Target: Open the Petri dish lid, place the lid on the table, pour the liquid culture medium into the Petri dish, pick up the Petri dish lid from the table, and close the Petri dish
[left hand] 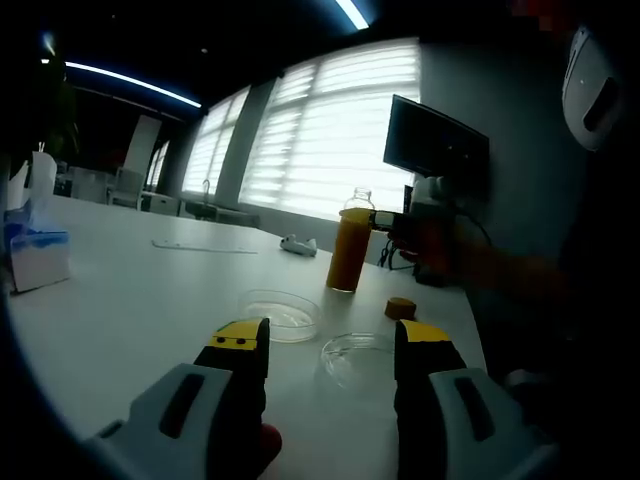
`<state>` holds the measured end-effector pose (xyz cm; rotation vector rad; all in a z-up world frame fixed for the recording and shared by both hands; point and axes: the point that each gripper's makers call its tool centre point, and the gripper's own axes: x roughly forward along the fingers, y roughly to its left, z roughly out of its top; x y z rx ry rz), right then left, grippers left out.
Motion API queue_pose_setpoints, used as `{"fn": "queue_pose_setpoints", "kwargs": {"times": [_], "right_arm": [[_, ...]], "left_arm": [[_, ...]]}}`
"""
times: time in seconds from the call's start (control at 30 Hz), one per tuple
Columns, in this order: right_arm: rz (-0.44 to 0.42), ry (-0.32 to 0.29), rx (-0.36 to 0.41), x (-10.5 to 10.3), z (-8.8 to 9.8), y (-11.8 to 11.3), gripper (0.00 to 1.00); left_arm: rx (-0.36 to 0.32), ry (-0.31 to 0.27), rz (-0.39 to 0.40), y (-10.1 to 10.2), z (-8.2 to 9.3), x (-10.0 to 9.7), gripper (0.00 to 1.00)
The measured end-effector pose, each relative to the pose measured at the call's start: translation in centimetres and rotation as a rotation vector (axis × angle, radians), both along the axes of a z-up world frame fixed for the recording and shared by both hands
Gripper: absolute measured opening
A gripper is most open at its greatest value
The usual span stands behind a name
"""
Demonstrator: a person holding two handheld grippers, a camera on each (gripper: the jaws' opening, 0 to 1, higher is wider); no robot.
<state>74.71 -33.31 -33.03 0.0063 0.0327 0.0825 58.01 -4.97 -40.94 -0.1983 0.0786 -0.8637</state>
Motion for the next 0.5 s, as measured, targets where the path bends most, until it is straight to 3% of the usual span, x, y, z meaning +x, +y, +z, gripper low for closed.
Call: {"fn": "queue_pose_setpoints", "kwargs": {"times": [0.5], "right_arm": [[-0.037,0.002,0.023,2.4,-0.2,-0.7,0.62]], "left_arm": [[-0.001,0.003,0.006,0.2,-0.1,0.2,0.42]]}}
